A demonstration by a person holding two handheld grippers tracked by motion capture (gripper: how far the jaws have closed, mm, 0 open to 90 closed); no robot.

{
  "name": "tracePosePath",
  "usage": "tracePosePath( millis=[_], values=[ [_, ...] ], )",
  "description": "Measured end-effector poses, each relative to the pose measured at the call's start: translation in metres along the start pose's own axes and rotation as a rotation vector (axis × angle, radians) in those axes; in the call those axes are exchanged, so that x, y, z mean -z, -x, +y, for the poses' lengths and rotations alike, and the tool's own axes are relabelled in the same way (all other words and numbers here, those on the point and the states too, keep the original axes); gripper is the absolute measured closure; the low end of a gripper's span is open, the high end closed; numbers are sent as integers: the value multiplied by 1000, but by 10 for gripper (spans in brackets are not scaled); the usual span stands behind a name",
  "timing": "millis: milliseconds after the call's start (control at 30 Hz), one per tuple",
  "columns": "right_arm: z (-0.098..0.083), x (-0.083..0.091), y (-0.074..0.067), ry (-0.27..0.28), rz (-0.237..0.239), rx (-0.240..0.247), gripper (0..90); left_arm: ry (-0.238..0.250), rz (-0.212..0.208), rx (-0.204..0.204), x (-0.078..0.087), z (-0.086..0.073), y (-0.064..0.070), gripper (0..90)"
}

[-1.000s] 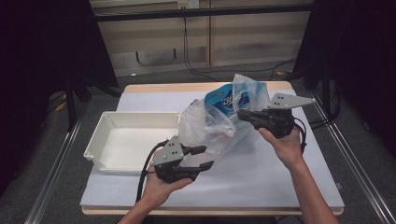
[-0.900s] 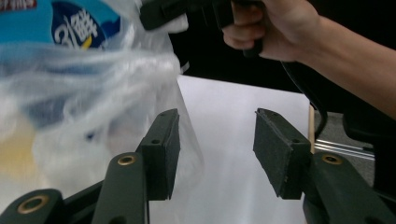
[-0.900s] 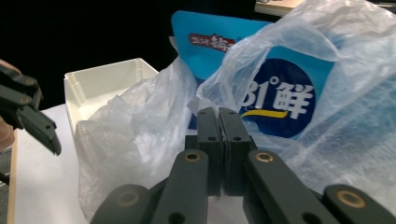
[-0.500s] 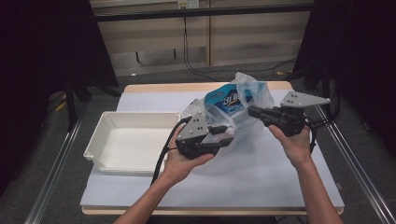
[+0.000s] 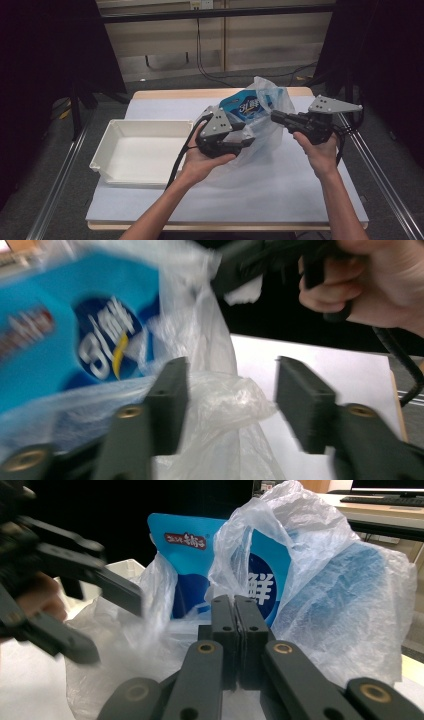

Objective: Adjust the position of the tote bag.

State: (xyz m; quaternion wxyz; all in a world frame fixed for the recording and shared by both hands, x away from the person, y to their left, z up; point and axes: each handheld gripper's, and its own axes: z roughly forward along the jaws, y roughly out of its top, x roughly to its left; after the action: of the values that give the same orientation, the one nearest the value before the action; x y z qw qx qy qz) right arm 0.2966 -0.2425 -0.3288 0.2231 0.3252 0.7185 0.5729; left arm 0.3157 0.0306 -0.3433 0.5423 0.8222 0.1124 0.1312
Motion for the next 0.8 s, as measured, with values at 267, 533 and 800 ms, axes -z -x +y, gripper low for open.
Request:
tracePosePath(
  millis=[267,533,800],
  values=[
    [1,0,-2,0,1,5,890,-82,63,-42,-20,-17,-1,422],
    [0,-1,-2,-3,4,5,890,-156,42,-53,-27,-40,1,407],
    [0,-3,-3,-6,5,4,890,-228,68,-97,-31,-53,1,619]
  ],
)
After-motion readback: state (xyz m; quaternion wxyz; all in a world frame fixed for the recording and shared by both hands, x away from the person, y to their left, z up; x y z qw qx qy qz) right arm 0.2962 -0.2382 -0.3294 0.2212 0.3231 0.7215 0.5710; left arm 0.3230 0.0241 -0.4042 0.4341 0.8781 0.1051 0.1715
